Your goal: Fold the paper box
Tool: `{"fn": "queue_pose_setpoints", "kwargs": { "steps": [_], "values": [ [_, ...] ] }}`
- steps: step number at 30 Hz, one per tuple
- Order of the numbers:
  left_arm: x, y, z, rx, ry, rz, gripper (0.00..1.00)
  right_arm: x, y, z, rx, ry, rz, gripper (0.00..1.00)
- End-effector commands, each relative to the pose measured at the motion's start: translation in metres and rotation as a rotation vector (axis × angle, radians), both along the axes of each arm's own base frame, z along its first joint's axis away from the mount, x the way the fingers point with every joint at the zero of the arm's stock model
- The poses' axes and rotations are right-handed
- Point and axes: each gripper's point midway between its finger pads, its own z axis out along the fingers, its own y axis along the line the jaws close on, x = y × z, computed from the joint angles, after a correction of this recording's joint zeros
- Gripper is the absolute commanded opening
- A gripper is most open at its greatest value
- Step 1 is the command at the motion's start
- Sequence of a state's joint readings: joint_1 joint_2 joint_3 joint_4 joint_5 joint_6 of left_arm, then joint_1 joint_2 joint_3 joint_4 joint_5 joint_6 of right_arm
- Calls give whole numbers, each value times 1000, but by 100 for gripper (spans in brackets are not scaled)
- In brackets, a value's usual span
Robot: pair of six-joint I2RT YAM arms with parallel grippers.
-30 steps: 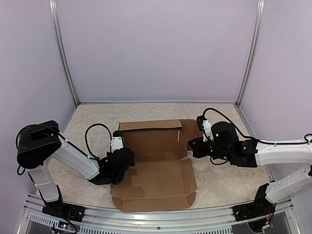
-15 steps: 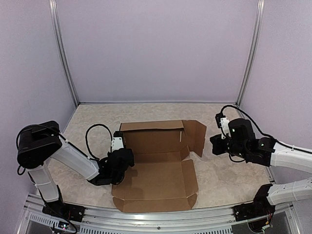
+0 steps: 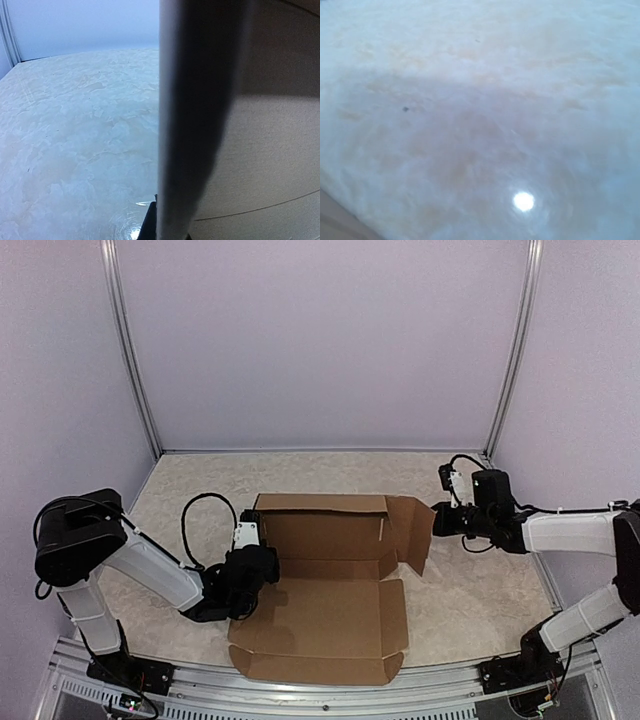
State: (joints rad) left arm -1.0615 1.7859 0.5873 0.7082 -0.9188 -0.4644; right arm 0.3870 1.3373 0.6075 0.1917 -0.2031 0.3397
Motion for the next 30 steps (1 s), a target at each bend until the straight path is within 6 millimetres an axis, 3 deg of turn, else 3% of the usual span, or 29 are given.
{"fn": "queue_pose_setpoints", "kwargs": {
  "steps": [1,5,17,30],
  "values": [
    [-6,-10,3,-22,0,-62,0,17,22,21,127,-69,143,0],
    [-7,-9,3,-25,-1,-58,0,13,35,7,184,-16,203,0],
    [-3,-6,5,-17,-8,-19,0,-34,31,-28,214,79,204,0],
    [0,-1,3,10,-12,33,0,-64,48,-23,192,101,210,0]
  ]
}}
